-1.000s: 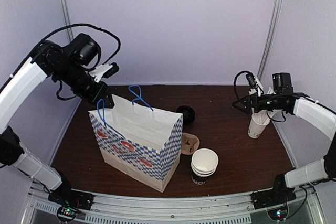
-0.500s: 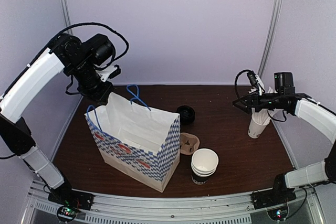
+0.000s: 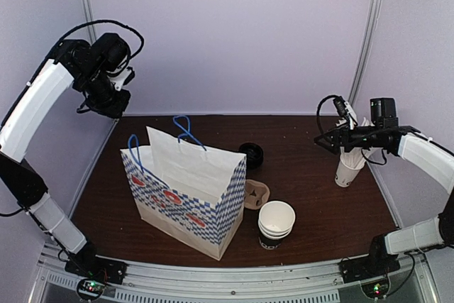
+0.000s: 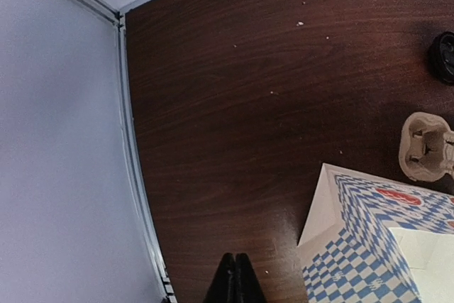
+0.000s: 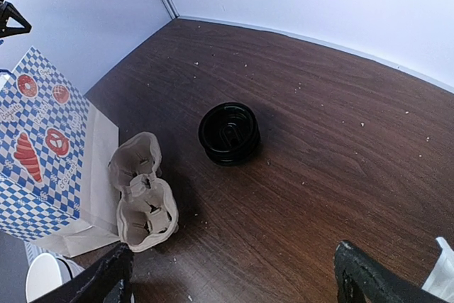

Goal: Pack the takeout coffee

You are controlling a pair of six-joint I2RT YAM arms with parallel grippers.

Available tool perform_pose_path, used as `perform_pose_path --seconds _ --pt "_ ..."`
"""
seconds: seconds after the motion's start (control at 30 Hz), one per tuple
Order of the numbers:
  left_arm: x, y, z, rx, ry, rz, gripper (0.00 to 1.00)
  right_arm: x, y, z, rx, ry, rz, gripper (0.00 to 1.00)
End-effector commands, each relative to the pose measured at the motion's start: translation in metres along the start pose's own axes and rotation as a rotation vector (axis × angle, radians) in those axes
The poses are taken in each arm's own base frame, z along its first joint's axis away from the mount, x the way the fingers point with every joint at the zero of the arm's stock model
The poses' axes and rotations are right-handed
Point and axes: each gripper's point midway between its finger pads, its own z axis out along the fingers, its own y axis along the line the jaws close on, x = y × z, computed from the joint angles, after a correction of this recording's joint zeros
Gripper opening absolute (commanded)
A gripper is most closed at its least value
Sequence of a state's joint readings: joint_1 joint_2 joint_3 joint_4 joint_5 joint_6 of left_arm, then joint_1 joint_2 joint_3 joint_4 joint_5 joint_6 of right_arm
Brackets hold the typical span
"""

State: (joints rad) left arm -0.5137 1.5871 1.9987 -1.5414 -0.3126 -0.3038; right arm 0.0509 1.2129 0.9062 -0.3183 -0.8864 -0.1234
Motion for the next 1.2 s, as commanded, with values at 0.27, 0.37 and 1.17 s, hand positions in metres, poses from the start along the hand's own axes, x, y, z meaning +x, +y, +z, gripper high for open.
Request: perform_pose_path --seconds 0.27,0.37,1.17 --pt "0.027 -0.118 -0.043 0.451 -0.004 0.190 0.62 -0.002 -0.001 -0.001 0.022 0.009 -0.047 0.97" --pt "0.040 -0.107 -0.030 0.365 0.060 0.163 0.61 -0.002 -0.003 0.001 0.015 0.016 -0.042 0.97" --pt "0.002 0.007 0.024 -0.063 0.084 0.059 0.00 0.002 -0.004 -0.001 0.030 0.037 -0.068 0.97"
